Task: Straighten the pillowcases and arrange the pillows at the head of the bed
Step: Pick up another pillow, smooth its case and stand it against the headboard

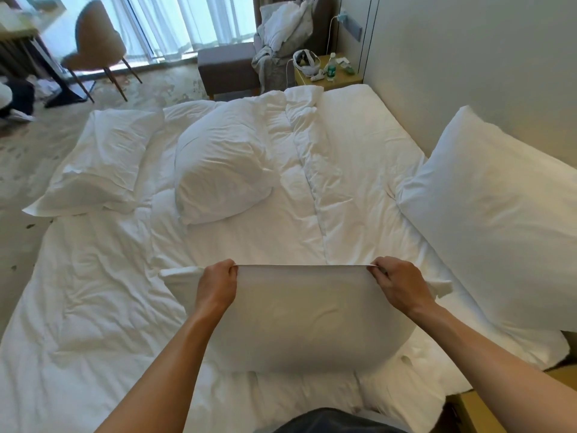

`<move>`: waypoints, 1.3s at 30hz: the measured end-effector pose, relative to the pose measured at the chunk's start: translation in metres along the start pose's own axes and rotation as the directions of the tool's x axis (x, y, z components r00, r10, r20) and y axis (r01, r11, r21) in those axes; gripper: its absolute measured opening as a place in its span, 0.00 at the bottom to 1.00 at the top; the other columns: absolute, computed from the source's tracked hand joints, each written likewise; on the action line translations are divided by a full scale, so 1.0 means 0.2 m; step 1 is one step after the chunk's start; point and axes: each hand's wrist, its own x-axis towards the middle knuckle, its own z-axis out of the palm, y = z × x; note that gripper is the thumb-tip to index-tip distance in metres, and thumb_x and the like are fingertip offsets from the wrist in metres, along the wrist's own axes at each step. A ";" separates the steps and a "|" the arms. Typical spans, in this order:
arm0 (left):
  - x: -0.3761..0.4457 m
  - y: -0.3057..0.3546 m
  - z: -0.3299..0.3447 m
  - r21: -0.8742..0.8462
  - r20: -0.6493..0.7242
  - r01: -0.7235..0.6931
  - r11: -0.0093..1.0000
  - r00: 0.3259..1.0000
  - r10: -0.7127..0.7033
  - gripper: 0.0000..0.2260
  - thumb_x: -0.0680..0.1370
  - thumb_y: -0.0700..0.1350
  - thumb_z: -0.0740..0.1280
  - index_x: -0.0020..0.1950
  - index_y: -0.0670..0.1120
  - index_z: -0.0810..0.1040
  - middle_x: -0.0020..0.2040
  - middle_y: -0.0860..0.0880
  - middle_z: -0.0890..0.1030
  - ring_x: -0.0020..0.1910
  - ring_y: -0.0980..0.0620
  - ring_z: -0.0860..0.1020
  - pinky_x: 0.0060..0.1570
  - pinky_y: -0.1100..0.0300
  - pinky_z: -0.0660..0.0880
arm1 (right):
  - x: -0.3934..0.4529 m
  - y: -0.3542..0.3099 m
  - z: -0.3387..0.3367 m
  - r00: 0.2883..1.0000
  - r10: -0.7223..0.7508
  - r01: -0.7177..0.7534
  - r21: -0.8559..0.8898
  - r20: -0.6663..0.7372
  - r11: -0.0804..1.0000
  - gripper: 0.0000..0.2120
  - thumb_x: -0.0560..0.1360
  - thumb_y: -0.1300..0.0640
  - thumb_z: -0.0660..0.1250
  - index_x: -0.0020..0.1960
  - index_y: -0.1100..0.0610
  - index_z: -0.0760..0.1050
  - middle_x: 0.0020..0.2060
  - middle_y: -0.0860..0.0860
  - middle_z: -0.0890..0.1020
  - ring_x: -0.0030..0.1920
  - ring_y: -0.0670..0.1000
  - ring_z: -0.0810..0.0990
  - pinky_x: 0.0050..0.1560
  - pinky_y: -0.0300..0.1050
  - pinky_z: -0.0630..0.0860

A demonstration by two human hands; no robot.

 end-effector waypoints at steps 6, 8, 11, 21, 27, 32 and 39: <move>0.10 0.21 -0.10 -0.003 -0.087 -0.111 0.994 0.990 0.111 0.16 0.84 0.44 0.60 0.36 0.46 0.75 0.33 0.49 0.77 0.34 0.47 0.75 0.35 0.54 0.67 | -0.01 0.00 -0.21 0.993 -0.002 0.007 0.040 -0.119 0.999 0.13 0.82 0.48 0.66 0.41 0.51 0.80 0.33 0.44 0.80 0.34 0.46 0.78 0.38 0.45 0.72; 0.15 0.33 -0.13 -0.008 -0.111 -0.165 0.986 0.980 0.163 0.15 0.84 0.45 0.60 0.38 0.45 0.77 0.35 0.47 0.79 0.36 0.45 0.77 0.37 0.54 0.69 | -0.03 0.01 -0.30 0.981 0.011 -0.002 0.046 -0.195 0.999 0.12 0.82 0.49 0.67 0.41 0.50 0.81 0.32 0.42 0.79 0.33 0.43 0.75 0.37 0.42 0.69; 0.20 0.53 -0.15 0.004 -0.127 -0.266 0.964 0.956 0.264 0.15 0.84 0.45 0.59 0.43 0.43 0.81 0.40 0.43 0.82 0.41 0.41 0.80 0.41 0.51 0.74 | -0.08 0.05 -0.45 0.947 0.068 -0.054 0.054 -0.315 0.997 0.10 0.81 0.51 0.68 0.42 0.50 0.82 0.35 0.45 0.82 0.35 0.48 0.77 0.39 0.46 0.71; 0.25 1.21 0.10 -0.089 -0.049 -0.518 0.851 0.855 0.516 0.14 0.85 0.44 0.59 0.47 0.44 0.81 0.41 0.48 0.79 0.42 0.45 0.77 0.42 0.53 0.70 | -0.39 0.39 -0.78 0.802 0.326 -0.305 0.127 -0.500 0.944 0.09 0.82 0.56 0.68 0.46 0.55 0.85 0.38 0.51 0.83 0.41 0.57 0.80 0.39 0.49 0.72; 0.26 1.59 0.34 -0.212 -0.013 -0.594 0.776 0.796 0.606 0.14 0.84 0.45 0.58 0.43 0.48 0.80 0.39 0.49 0.81 0.39 0.47 0.78 0.40 0.51 0.76 | -0.55 0.63 -0.92 0.717 0.420 -0.418 0.140 -0.556 0.898 0.09 0.82 0.55 0.67 0.49 0.55 0.85 0.40 0.51 0.83 0.41 0.54 0.80 0.39 0.45 0.69; 0.25 1.89 0.55 -0.241 0.069 -0.620 0.746 0.756 0.651 0.13 0.84 0.45 0.58 0.45 0.45 0.80 0.40 0.48 0.81 0.41 0.47 0.79 0.42 0.49 0.78 | -0.68 0.82 -0.93 0.650 0.519 -0.511 0.186 -0.555 0.839 0.13 0.82 0.53 0.66 0.41 0.54 0.82 0.35 0.48 0.80 0.36 0.52 0.77 0.34 0.47 0.67; 0.29 2.21 0.76 -0.224 0.111 -0.681 0.697 0.693 0.713 0.14 0.84 0.44 0.59 0.46 0.42 0.81 0.41 0.46 0.83 0.41 0.45 0.79 0.42 0.49 0.77 | -0.77 1.03 -0.89 0.574 0.621 -0.585 0.263 -0.534 0.767 0.18 0.83 0.50 0.65 0.36 0.55 0.77 0.32 0.49 0.79 0.34 0.52 0.78 0.37 0.55 0.77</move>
